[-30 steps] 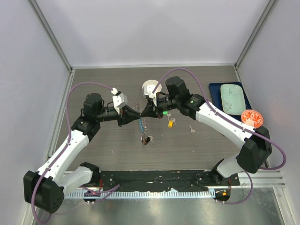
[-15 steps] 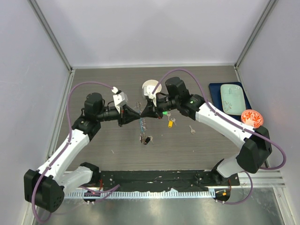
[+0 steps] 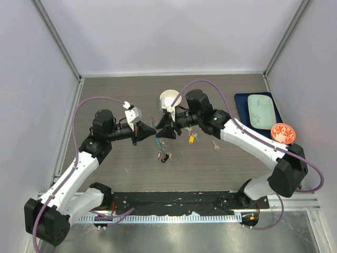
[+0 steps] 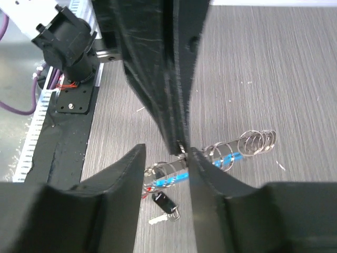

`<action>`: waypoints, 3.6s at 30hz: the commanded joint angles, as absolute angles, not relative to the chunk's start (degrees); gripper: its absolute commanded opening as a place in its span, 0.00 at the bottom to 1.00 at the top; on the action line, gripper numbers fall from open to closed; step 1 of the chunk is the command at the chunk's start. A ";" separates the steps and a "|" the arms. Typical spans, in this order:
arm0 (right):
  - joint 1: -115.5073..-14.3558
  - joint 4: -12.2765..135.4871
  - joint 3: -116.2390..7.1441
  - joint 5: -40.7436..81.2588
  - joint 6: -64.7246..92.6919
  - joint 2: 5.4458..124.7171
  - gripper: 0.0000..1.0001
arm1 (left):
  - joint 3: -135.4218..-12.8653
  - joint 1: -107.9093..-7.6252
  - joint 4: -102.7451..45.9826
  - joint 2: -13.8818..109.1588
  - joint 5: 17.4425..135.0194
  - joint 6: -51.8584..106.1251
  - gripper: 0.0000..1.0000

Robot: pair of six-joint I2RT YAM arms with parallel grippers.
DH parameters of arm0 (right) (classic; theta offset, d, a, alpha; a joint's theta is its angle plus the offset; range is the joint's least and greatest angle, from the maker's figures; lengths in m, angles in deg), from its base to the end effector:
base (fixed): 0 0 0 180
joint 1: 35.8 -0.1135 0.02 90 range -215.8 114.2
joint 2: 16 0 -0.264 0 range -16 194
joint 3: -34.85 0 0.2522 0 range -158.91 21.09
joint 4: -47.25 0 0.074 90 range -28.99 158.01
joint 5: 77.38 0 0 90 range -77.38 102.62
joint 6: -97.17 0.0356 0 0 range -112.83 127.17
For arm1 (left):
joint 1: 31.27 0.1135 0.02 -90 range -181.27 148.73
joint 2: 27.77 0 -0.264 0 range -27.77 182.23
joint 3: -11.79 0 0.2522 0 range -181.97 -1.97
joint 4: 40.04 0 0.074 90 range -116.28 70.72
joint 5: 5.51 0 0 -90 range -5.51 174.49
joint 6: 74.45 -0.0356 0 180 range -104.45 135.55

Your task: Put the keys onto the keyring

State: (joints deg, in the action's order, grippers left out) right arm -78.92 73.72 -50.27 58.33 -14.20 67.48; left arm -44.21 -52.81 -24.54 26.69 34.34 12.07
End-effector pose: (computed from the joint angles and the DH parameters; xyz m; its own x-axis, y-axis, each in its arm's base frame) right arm 0.2248 0.2454 0.3415 0.0613 -0.2912 -0.9547 -0.9978 -0.0435 -0.0508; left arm 0.1877 -0.1035 0.3117 -0.1676 0.1080 -0.9799 0.9402 0.3165 -0.1260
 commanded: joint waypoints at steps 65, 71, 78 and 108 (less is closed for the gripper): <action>-79.57 38.60 -31.20 42.78 16.31 62.66 0.86 | -32.56 -52.54 -35.24 10.11 36.60 21.97 0.00; -79.57 42.71 -36.37 32.50 17.54 66.17 0.85 | -31.95 -52.54 -37.00 9.85 33.08 22.67 0.00; -79.49 49.67 -37.01 24.22 17.89 65.04 0.84 | -31.68 -52.54 -35.95 8.18 38.08 22.06 0.00; -78.97 48.52 -35.43 26.00 21.92 67.84 0.84 | -30.98 -52.54 -37.00 6.42 37.12 21.71 0.00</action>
